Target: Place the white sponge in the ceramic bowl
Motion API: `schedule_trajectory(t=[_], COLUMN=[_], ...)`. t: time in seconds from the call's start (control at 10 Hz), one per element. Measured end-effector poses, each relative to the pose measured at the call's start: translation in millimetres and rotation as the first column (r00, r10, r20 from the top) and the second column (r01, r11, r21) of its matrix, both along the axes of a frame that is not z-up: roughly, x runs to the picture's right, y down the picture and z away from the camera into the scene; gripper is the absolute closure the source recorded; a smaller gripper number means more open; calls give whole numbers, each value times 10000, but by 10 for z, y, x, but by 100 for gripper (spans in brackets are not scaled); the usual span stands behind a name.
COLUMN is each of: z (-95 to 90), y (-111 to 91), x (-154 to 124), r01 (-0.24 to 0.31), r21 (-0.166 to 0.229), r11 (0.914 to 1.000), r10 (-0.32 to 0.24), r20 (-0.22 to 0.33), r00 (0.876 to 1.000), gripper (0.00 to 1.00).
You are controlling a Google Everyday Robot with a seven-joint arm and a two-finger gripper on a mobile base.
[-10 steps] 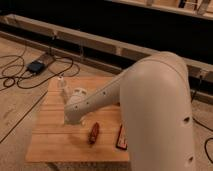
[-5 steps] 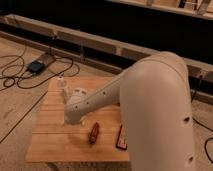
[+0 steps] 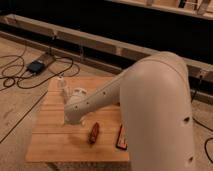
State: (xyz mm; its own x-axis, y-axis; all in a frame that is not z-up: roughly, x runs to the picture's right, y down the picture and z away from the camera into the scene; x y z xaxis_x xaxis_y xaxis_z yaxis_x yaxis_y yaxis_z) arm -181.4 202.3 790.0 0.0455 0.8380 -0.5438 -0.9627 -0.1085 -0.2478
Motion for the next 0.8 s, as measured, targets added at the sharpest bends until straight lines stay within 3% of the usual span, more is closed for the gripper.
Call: schedule_trajectory(t=[0.8], z=[-2], y=[-14], x=[4], r01=[-66], r21=[-8], r11=[10000], r10=[66], r20=[-5], r00=[10000], gripper=[32])
